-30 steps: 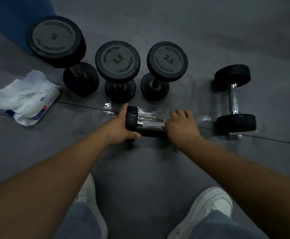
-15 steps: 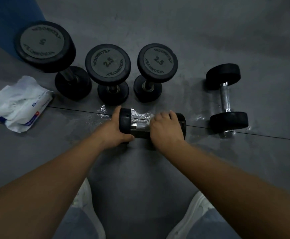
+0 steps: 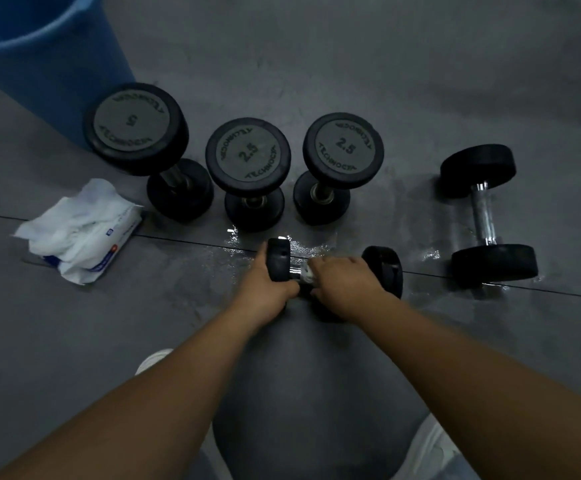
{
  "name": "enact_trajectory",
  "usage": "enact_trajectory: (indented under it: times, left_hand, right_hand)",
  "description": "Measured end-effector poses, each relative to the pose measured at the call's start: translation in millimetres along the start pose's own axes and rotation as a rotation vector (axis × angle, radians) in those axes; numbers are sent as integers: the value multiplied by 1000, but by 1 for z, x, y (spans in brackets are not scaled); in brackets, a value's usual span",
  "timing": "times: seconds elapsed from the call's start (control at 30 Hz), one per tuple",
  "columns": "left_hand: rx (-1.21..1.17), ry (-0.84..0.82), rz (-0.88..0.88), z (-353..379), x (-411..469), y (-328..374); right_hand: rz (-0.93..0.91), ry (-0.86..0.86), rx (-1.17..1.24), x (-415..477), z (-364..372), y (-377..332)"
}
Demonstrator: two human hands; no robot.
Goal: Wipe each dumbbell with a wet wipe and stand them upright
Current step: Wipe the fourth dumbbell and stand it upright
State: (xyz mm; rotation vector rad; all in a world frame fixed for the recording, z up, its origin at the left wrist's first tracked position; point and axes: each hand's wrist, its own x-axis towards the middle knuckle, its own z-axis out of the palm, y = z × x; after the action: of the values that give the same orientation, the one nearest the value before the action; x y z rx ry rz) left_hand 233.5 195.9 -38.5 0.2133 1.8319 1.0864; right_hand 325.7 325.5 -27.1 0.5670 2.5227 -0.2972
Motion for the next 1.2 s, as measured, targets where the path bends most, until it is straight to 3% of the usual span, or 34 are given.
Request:
enact_trajectory:
  times: [0.17, 0.3, 0.43, 0.57, 0.77, 0.97, 1.2]
  left_hand:
    - [53, -57, 88, -8, -11, -11]
    - [-169, -52, -132, -20, -8, -4]
    - [-194, -100, -251, -14, -8, -2]
    - [-139, -40, -167, -4, -9, -2]
    - [27, 15, 19, 10, -21, 12]
    - [659, 43, 256, 62, -51, 66]
    - [1225, -23, 491, 132, -84, 114]
  right_hand:
    - [5, -54, 159, 5, 0, 6]
    - [-35, -16, 224, -3, 8, 10]
    - [-49, -47, 232, -3, 7, 10]
    - [-22, 16, 266, -2, -17, 9]
    - [31, 93, 130, -42, -57, 56]
    - [24, 380, 300, -102, -68, 99]
    - [90, 432, 232, -169, -44, 152]
